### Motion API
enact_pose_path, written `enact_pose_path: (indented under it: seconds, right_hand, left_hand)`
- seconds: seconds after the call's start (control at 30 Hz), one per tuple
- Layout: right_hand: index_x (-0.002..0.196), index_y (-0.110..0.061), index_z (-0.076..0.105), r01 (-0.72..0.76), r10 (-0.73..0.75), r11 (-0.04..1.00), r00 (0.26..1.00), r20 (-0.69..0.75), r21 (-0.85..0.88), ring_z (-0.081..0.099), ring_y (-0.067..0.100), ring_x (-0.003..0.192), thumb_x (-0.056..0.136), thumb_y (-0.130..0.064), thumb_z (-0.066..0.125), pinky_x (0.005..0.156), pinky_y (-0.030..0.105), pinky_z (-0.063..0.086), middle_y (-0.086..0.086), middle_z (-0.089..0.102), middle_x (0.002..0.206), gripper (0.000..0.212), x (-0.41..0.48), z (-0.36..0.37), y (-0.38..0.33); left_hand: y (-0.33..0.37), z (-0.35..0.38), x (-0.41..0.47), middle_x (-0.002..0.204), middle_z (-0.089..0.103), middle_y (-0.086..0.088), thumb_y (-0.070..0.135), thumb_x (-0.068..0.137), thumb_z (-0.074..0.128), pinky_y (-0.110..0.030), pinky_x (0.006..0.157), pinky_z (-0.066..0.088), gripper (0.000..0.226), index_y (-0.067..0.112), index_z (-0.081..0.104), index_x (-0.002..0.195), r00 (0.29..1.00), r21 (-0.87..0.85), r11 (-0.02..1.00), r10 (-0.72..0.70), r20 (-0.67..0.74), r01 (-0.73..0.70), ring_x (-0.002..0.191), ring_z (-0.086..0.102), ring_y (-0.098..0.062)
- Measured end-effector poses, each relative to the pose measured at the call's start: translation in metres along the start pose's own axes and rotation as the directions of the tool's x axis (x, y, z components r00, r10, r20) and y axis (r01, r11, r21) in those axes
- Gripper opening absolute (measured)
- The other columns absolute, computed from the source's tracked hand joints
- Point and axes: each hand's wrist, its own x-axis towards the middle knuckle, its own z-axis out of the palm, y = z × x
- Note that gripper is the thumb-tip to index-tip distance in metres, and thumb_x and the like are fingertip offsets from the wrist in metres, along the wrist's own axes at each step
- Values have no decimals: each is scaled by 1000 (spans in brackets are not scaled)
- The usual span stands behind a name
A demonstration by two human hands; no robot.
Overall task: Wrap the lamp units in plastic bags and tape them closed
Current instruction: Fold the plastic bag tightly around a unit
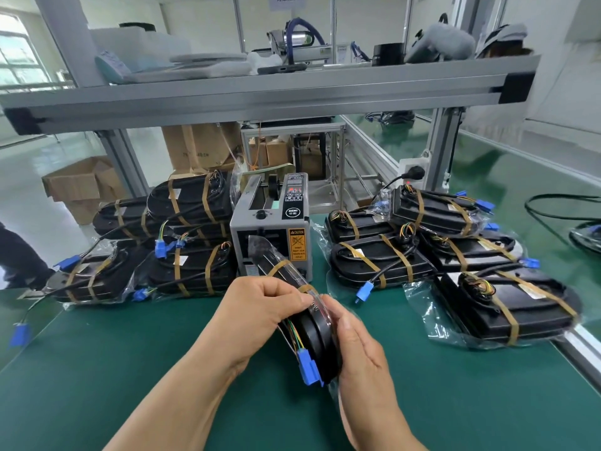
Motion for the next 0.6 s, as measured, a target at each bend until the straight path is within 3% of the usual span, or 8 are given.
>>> enact_pose_path:
  seconds: [0.2,0.3,0.37,0.47,0.6]
  right_hand:
    - [131,-44,62,-3,3,1000,1000,0,0,58,9,129,91,-64,43,113,46,38,-14,66,132,48,-1,0,-2]
    - [131,-46,61,-19,19,1000,1000,0,-4,58,9,128,94,-62,42,113,47,38,-15,66,132,44,0,1,-3]
    - [131,-46,61,-23,23,1000,1000,0,-8,57,8,129,94,-63,41,113,47,38,-16,66,132,45,0,1,-3]
    - [131,-48,60,-25,25,1000,1000,9,-16,57,7,129,92,-65,42,113,46,38,-16,65,132,47,-1,1,-4]
    - [131,-46,61,-30,30,1000,1000,6,6,56,9,130,90,-65,44,113,46,39,-14,65,133,48,-2,0,-6]
  left_hand:
    - [-3,3,0,72,75,-5,20,78,81,-13,63,51,12,14,76,69,998,76,997,36,-55,-32,68,69,-11]
    - [-5,6,-1,64,71,-4,22,76,82,-12,59,50,14,15,75,66,996,79,996,50,-80,-44,59,62,-6]
    - [-7,7,0,55,62,2,25,76,82,-19,61,49,15,18,74,66,995,104,994,55,-84,-46,54,55,-7]
    - [-11,6,2,50,47,11,29,77,82,-29,63,44,16,23,72,66,993,155,986,82,-82,-68,51,43,-7]
    - [-14,7,2,53,43,16,43,66,81,-29,57,39,24,40,60,78,983,216,970,137,-126,-107,50,38,-4]
